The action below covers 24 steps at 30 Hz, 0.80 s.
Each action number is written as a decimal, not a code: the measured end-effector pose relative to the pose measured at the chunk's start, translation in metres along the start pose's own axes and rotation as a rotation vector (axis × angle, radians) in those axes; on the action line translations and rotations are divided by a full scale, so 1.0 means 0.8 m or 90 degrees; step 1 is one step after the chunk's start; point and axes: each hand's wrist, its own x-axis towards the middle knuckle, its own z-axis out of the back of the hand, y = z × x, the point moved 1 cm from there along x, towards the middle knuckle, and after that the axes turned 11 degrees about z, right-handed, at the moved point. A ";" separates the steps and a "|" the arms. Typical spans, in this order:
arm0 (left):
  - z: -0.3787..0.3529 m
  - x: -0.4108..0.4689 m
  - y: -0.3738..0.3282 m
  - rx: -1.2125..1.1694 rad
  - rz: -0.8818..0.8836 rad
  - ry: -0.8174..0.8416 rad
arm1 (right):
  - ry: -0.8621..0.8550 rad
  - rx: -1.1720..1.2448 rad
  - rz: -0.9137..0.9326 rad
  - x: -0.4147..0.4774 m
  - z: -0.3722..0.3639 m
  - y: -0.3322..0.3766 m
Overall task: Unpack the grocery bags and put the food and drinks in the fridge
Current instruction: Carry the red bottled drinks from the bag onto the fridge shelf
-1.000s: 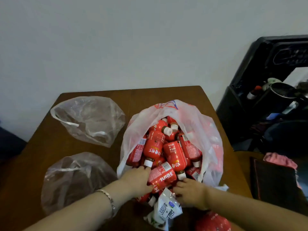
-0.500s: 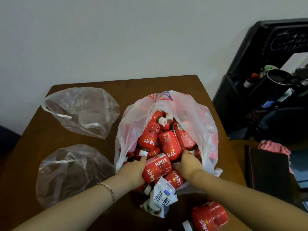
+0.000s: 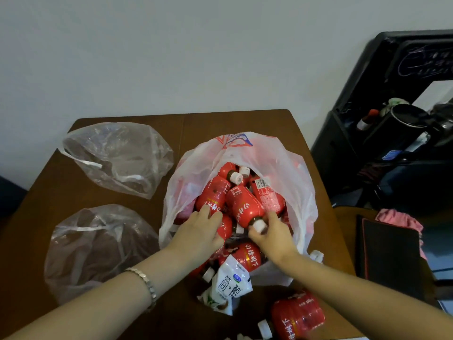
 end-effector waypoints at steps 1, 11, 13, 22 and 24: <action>0.000 0.002 -0.005 0.010 0.004 -0.012 | -0.005 -0.006 0.037 0.002 0.010 0.009; -0.012 0.024 -0.037 0.015 -0.068 0.048 | 0.178 -0.213 0.176 0.009 0.043 0.043; -0.014 0.021 -0.040 -0.004 -0.098 0.003 | 0.191 -0.219 0.199 0.009 0.048 0.049; -0.012 0.012 -0.050 0.007 -0.194 -0.245 | 0.251 -0.185 0.246 0.010 0.065 0.072; -0.011 0.010 -0.051 0.004 -0.176 -0.245 | 0.262 -0.180 0.249 0.010 0.068 0.075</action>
